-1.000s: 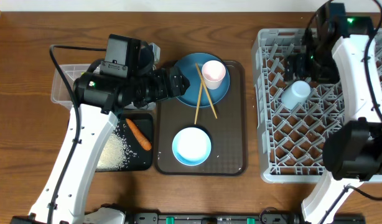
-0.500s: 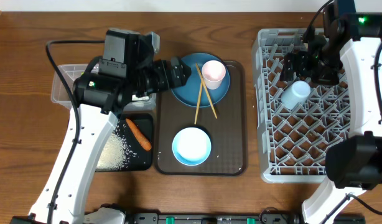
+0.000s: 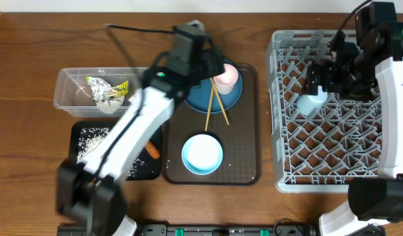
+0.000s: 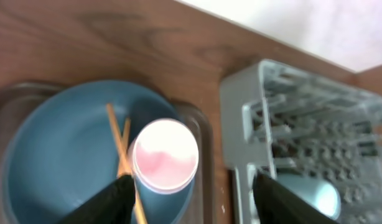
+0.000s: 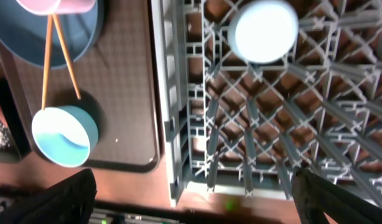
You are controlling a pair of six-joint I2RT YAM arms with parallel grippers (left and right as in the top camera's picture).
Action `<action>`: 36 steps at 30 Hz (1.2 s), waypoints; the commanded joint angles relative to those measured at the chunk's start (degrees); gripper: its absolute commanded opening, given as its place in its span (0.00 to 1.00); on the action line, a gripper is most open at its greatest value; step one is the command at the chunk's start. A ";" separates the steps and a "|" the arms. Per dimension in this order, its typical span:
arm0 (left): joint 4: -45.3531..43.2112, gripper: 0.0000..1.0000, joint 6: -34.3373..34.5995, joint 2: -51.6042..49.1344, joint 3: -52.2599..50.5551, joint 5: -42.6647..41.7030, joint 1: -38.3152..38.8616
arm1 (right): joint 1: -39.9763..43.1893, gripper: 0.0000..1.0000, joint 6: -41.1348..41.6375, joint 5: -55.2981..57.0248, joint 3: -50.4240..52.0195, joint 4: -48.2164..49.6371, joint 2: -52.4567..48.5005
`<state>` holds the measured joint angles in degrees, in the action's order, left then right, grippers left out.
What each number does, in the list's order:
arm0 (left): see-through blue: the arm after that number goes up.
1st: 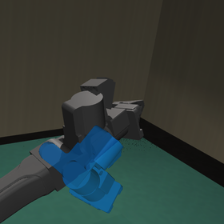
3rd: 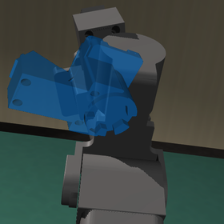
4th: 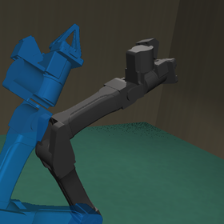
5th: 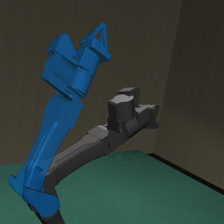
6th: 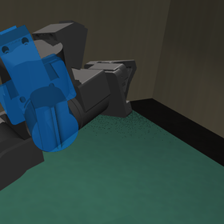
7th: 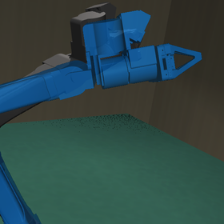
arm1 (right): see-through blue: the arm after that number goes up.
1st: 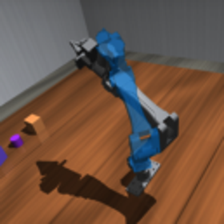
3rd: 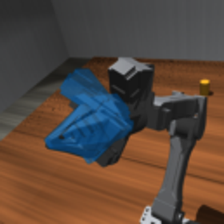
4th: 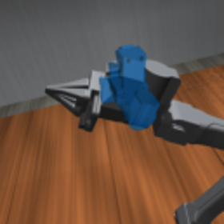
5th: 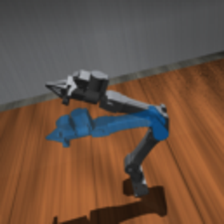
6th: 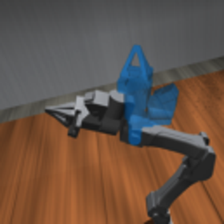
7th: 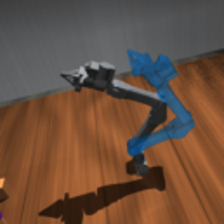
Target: Sort waste into correct bins and load items into the dishwasher rack
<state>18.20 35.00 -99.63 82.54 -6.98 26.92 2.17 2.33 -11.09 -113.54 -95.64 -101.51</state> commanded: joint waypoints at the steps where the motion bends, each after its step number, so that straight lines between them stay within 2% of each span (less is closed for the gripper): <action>1: -2.45 0.63 1.42 -5.03 0.79 4.94 0.28 | 0.74 0.98 0.42 -0.33 -0.57 -0.17 0.37; 4: -3.37 0.63 3.50 -9.18 0.79 4.94 0.13 | 0.74 0.99 0.42 -0.33 -0.57 -0.22 0.37; 9: -3.32 0.55 3.48 -14.14 0.79 4.87 0.24 | 0.74 0.99 0.39 -0.33 -0.57 0.00 0.37; 13: -2.91 0.34 3.50 -16.00 0.79 4.90 0.22 | 0.74 0.99 0.39 -0.31 -0.57 0.07 0.37; 20: -2.84 0.19 3.72 -15.76 0.79 4.85 0.22 | 0.74 0.99 0.37 -0.28 -0.57 0.09 0.37; 22: -2.01 0.07 3.72 -15.76 0.79 4.85 0.22 | 0.74 0.99 0.37 -0.28 -0.57 0.07 0.37; 30: -2.05 0.06 4.04 -13.00 0.81 4.37 -2.01 | 0.76 0.99 0.39 -0.31 -0.57 0.44 0.37; 33: -2.05 0.06 7.41 -9.18 0.81 0.76 -3.80 | 0.76 0.99 0.39 -0.31 -0.57 0.46 0.37; 36: -1.64 0.06 7.54 -4.20 0.81 -6.43 -5.77 | 0.76 0.99 0.39 -0.28 -0.57 0.68 0.37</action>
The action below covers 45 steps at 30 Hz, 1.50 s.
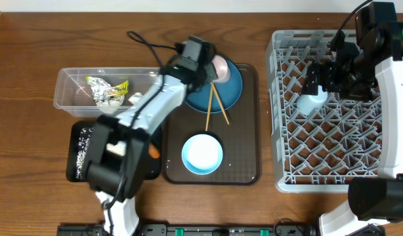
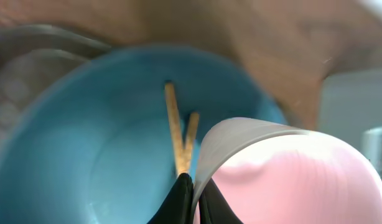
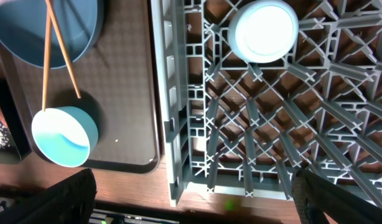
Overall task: Sort waste into correct bins and load items into the dishwasher rack
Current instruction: 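Grasp the pink cup with the left gripper and lift it toward the right, then grasp the pink cup with the right gripper and release the left gripper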
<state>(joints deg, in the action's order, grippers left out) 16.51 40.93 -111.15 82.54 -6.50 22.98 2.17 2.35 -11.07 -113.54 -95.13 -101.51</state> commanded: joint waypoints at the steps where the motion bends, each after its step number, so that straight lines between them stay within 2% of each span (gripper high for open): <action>1: 1.31 0.06 1.62 9.70 0.81 -9.88 -2.69 | 0.87 0.99 0.48 -0.33 -0.57 0.48 0.37; 9: 5.42 0.06 1.62 26.45 0.81 -19.74 -8.90 | 0.85 0.99 2.12 -4.83 -0.57 1.03 0.37; 13: 10.05 0.06 1.33 31.47 0.81 -28.96 -11.89 | 0.85 0.99 -5.92 -19.69 -0.57 0.72 0.37; 19: 17.57 0.06 -5.20 33.77 0.79 -44.92 -16.02 | 0.85 0.99 -21.62 -44.09 -0.57 -2.19 0.37; 25: 19.96 0.06 -6.84 32.44 0.66 -59.12 -18.71 | -0.46 0.99 -23.56 -49.57 -0.57 -2.16 0.39; 38: 20.50 0.06 -7.72 32.11 0.02 -65.09 -18.69 | -9.92 0.99 -35.71 -57.83 -0.57 -2.12 0.39; 45: 21.38 0.06 -7.72 32.11 -0.20 -65.13 -17.22 | -10.51 0.99 -43.36 -69.20 -0.57 -1.97 0.39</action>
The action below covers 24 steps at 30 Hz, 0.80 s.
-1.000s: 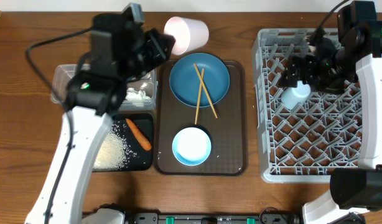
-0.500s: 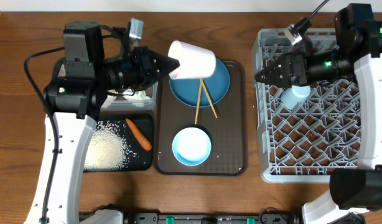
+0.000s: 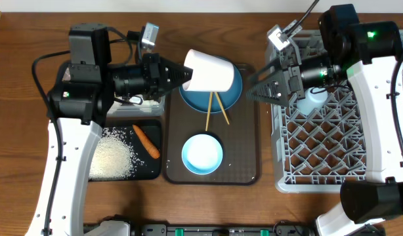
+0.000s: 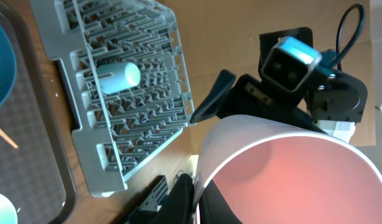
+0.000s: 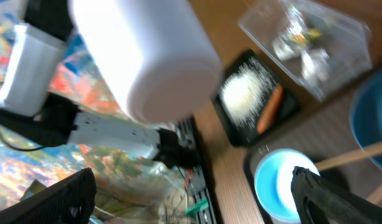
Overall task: Sort waste into correct bins and load items into the dishwasher rack
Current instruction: 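Grasp the pink cup with the right gripper and release the left gripper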
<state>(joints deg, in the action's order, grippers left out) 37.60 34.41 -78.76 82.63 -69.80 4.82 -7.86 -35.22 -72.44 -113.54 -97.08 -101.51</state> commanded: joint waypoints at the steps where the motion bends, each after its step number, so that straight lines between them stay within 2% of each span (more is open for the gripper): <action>1: 0.35 0.06 -1.18 -0.28 -0.28 -1.84 1.51 | -0.48 0.99 -6.88 -8.59 -0.57 0.00 0.39; 8: 0.02 0.06 -1.18 -0.28 -0.28 -1.77 5.14 | -1.97 0.99 -8.61 -9.03 -0.57 0.66 0.39; 19: -0.17 0.07 -1.18 -0.28 -0.28 -1.77 5.29 | -5.40 0.99 -8.59 -7.93 -0.57 3.17 0.39; 22: -0.17 0.06 -1.20 -0.28 -0.28 -1.77 5.29 | -6.10 0.88 -8.59 -7.93 -0.57 3.54 0.39; 24: -0.15 0.06 -1.20 -0.28 -0.28 -1.77 5.29 | -6.10 0.74 -8.59 -7.93 -0.57 3.67 0.39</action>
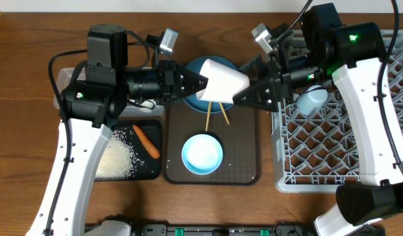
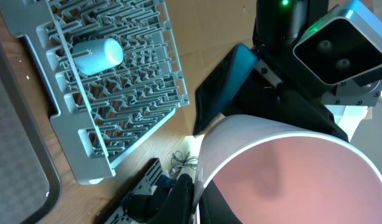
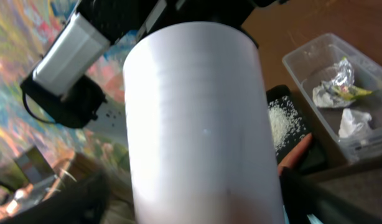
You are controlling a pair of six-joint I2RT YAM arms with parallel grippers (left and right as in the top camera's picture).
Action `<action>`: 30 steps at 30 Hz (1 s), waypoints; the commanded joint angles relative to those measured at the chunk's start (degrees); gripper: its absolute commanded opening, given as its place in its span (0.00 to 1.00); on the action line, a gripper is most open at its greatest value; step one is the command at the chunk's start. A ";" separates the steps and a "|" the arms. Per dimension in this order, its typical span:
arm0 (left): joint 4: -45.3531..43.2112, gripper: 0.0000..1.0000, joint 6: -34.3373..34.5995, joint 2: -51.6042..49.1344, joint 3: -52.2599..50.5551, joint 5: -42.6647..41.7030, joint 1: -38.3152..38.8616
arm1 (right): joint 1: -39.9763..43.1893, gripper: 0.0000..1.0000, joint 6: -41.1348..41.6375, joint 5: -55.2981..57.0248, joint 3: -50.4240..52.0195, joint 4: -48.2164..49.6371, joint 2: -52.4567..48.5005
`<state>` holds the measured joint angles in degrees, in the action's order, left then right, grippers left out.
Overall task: Sort waste into correct bins and load items into the dishwasher rack
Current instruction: 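Grasp the pink cup with the right gripper and release the left gripper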
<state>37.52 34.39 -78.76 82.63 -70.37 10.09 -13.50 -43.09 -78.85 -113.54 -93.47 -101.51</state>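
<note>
A pink cup (image 1: 221, 80), white outside, hangs on its side above the blue plate (image 1: 193, 67). My left gripper (image 1: 199, 84) is shut on the cup's rim (image 2: 206, 144), one finger inside and one outside. My right gripper (image 1: 243, 82) is open, and its fingers straddle the closed end of the cup (image 3: 197, 112). Whether they touch it is unclear. Two chopsticks (image 1: 212, 113) lean off the plate onto the brown tray (image 1: 244, 172). A light-blue bowl (image 1: 202, 153) sits on that tray. The grey dishwasher rack (image 1: 333, 157) holds a pale blue cup (image 1: 313, 100).
A black tray (image 1: 96, 172) at the left holds rice and a carrot (image 1: 146, 141). A clear bin (image 1: 60, 78) behind it is mostly hidden by my left arm. The rack fills the right side of the table.
My right gripper stood a gap away from the cup's closed end; now its open fingers lie on either side of it. The left gripper, still holding the cup, has shifted slightly right.
My left gripper was open over the pink cup on the blue plate, with the right gripper above the rack. Then the left was shut on the cup's rim. Later the cup hung sideways above the plate, facing the right gripper, which now straddles it.
</note>
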 commanded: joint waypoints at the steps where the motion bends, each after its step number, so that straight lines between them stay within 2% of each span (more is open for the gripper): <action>1: -0.07 0.06 -1.18 -0.28 -0.28 -1.20 0.02 | -0.46 0.69 -0.72 -1.53 -0.57 0.09 0.39; 4: -0.02 0.06 -1.22 -0.28 -0.28 -1.20 0.02 | -0.39 0.57 -0.72 -1.53 -0.57 0.72 0.39; 7: 0.00 0.06 -1.40 -0.28 -0.39 -1.20 0.02 | -0.39 0.51 -0.72 -1.53 -0.57 1.49 0.39; 10: 0.28 0.07 -1.55 -0.28 -0.81 -1.18 0.02 | -0.28 0.48 -0.70 -1.51 -0.57 2.38 0.39; 15: 6.97 0.08 -6.75 -0.28 -1.05 0.37 0.02 | 0.04 0.43 0.17 -1.27 -0.57 4.66 0.39; 19: 11.08 0.09 -9.18 -0.28 -1.05 2.93 0.02 | 1.11 0.40 4.07 -0.02 -0.57 6.86 0.39; 23: 11.06 0.14 -9.11 -0.28 -1.05 3.58 0.02 | 1.70 0.39 7.74 2.54 -0.57 8.66 0.39; 27: 10.86 0.23 -9.11 -0.28 -1.05 8.31 -0.04 | 1.84 0.34 12.20 8.44 -0.57 10.03 0.39; 30: 10.86 0.43 -9.11 -0.28 -1.05 14.03 -0.04 | 2.19 0.34 15.39 12.79 -0.57 10.40 0.39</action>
<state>48.23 26.11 -78.76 82.30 -62.96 9.98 -11.94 -32.64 -70.59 -113.51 -83.24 -101.51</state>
